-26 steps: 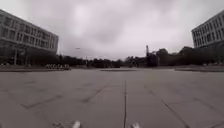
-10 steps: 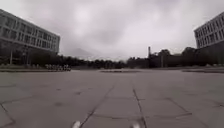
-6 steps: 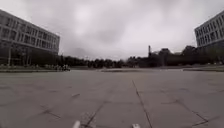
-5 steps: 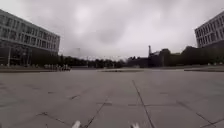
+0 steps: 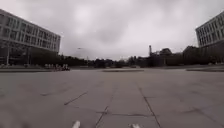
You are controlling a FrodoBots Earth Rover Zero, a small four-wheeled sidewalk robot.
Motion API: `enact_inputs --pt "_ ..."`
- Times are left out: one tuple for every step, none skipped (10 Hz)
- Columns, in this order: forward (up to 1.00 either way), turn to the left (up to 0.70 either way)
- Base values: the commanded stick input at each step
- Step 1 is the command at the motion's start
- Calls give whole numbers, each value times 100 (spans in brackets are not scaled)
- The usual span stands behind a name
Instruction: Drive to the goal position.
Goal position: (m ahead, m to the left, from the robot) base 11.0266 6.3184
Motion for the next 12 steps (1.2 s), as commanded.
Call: enact_inputs --pt "70 0" --pt "70 0" --pt "70 0" --pt "70 0" --pt "70 0" --pt "70 0" --pt "70 0" --pt "70 0" --pt "70 0" --pt "70 0" --pt "70 0" --pt "70 0"
